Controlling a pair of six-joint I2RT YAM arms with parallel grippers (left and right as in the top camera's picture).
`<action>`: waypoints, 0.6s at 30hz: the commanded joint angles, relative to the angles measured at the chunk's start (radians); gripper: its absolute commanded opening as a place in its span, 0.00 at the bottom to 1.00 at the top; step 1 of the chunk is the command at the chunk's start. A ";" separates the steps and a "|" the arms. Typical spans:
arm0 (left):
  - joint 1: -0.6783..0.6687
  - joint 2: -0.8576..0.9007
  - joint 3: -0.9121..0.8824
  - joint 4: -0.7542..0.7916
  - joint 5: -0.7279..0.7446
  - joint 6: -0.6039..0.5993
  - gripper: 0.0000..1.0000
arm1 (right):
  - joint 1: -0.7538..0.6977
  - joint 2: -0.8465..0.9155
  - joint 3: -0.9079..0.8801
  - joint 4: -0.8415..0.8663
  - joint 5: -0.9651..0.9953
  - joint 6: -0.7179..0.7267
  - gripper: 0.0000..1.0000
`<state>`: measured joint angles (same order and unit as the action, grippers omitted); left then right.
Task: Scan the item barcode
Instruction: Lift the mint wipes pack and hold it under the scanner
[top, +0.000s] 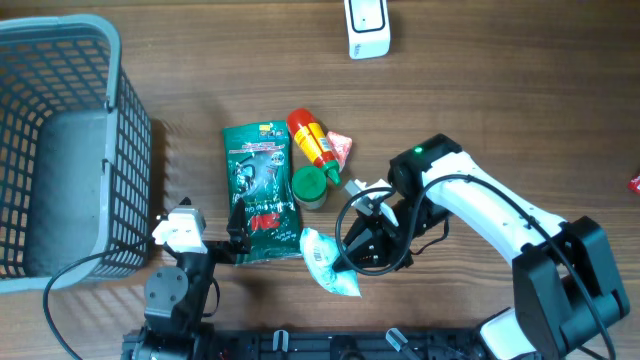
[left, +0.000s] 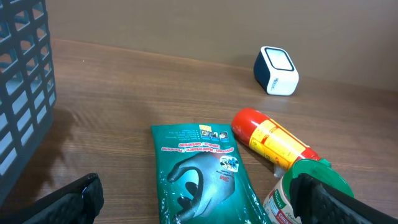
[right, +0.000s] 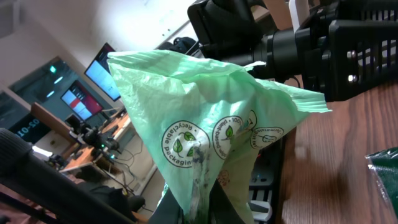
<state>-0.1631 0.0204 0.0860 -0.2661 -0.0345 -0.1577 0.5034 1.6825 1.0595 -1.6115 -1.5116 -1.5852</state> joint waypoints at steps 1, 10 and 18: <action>0.003 -0.004 -0.004 0.001 0.008 0.020 1.00 | -0.003 -0.020 -0.004 0.002 -0.034 -0.034 0.05; 0.003 -0.004 -0.004 0.001 0.008 0.020 1.00 | -0.002 -0.020 -0.005 0.235 0.095 0.360 0.04; 0.003 -0.004 -0.004 0.001 0.008 0.020 1.00 | -0.027 -0.021 0.004 0.990 0.465 1.503 0.04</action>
<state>-0.1631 0.0204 0.0860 -0.2657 -0.0345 -0.1577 0.4973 1.6756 1.0428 -0.6884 -1.2366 -0.5385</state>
